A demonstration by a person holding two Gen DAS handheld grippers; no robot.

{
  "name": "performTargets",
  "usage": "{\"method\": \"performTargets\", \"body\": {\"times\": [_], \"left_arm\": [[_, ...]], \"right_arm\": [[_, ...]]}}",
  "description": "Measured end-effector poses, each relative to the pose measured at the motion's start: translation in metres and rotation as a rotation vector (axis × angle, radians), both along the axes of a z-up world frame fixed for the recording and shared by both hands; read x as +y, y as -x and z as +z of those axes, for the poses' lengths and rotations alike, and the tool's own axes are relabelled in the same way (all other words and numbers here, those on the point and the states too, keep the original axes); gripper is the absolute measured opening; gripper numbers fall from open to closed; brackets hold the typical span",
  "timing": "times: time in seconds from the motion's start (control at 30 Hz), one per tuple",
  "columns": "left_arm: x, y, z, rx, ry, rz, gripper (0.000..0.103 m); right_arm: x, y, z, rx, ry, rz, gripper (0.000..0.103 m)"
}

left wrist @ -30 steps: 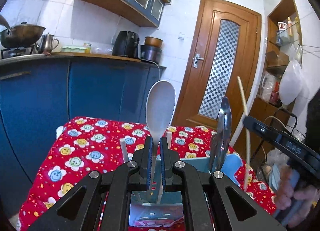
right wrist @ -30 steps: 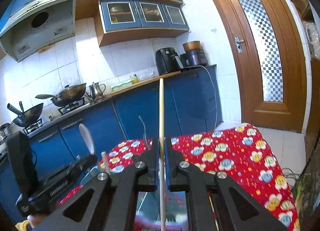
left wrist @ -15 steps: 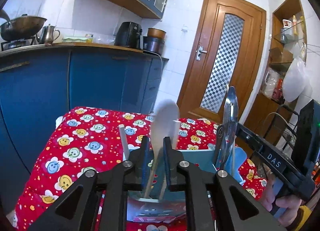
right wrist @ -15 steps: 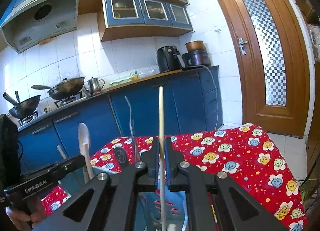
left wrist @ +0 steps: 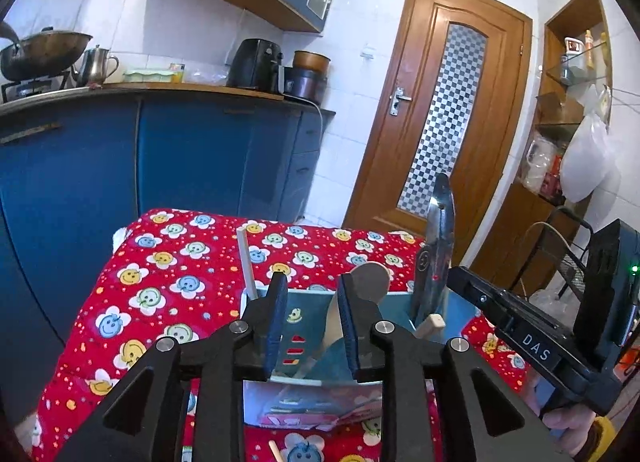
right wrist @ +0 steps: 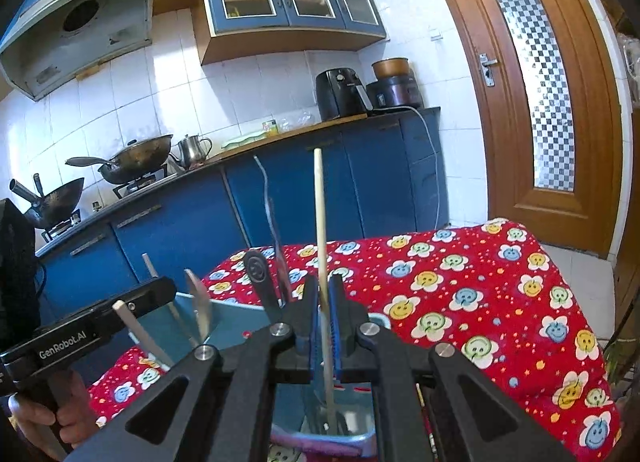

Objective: Organize utensils
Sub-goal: 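Lower the beige spoon into the caddy with the left tool while the right tool drops the chopstick in, then grasp another wooden chopstick from the table with the left tool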

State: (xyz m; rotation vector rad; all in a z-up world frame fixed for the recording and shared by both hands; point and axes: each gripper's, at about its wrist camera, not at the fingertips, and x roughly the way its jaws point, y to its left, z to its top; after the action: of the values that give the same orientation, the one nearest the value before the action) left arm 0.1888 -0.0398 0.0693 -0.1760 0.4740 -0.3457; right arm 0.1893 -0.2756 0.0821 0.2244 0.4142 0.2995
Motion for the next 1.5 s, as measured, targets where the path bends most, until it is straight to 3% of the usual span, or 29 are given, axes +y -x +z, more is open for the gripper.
{"method": "performTargets", "body": {"times": [0.23, 0.47, 0.77, 1.07, 1.5], "left_arm": [[0.001, 0.012, 0.010, 0.005, -0.004, -0.010, 0.027], [0.007, 0.028, 0.021, 0.028, -0.005, -0.013, 0.028], [0.012, 0.058, 0.020, 0.084, -0.065, -0.022, 0.034], [0.013, 0.081, 0.001, 0.174, -0.092, -0.043, 0.034], [0.004, 0.084, -0.051, 0.342, -0.167, -0.054, 0.034]], "right_arm": [[-0.002, 0.019, 0.012, -0.007, -0.007, 0.006, 0.021], [-0.003, 0.048, 0.022, -0.006, 0.002, 0.015, 0.023], [-0.001, 0.084, 0.028, 0.056, 0.027, -0.007, 0.025], [-0.008, 0.114, 0.013, 0.150, 0.004, -0.030, 0.031], [-0.022, 0.139, -0.022, 0.283, -0.044, -0.043, 0.039]]}}
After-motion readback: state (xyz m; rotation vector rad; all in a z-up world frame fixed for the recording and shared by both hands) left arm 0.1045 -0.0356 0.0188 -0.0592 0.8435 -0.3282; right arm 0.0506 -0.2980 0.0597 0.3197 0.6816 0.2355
